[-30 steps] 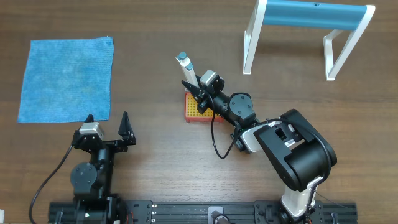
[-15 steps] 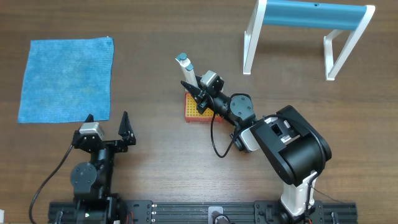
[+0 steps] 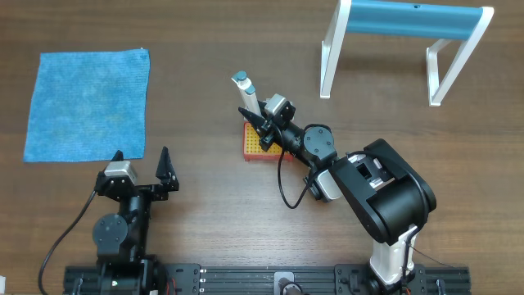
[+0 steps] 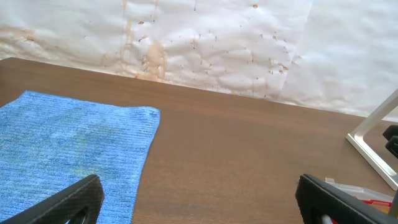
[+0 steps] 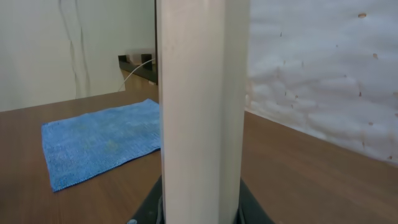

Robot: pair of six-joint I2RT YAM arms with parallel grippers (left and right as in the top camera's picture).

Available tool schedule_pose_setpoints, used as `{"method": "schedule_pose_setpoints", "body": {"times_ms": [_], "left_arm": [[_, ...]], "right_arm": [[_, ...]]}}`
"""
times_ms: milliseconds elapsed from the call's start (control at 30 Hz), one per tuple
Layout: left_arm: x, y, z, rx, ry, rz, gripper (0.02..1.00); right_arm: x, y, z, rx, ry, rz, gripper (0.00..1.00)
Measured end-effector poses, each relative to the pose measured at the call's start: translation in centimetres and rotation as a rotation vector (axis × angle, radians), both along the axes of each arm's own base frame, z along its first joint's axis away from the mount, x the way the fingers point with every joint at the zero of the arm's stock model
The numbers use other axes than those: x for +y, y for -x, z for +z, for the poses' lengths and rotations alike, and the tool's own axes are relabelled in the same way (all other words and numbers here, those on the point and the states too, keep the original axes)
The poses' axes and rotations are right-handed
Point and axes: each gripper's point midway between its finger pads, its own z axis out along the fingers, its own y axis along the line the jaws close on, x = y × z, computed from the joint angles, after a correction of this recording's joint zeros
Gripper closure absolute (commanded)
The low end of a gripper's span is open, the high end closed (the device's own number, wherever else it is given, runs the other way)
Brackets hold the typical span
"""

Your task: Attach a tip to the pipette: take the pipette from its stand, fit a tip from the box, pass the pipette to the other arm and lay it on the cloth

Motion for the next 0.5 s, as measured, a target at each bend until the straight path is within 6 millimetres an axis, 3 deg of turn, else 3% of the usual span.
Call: {"method": "schedule_pose_setpoints", "body": {"times_ms": [500], "left_arm": [[0.0, 0.0, 0.0, 0.0, 0.0, 0.0, 0.023]], "right_arm": [[0.22, -0.15, 0.05, -0.002, -0.001, 0.007, 0.921]]}}
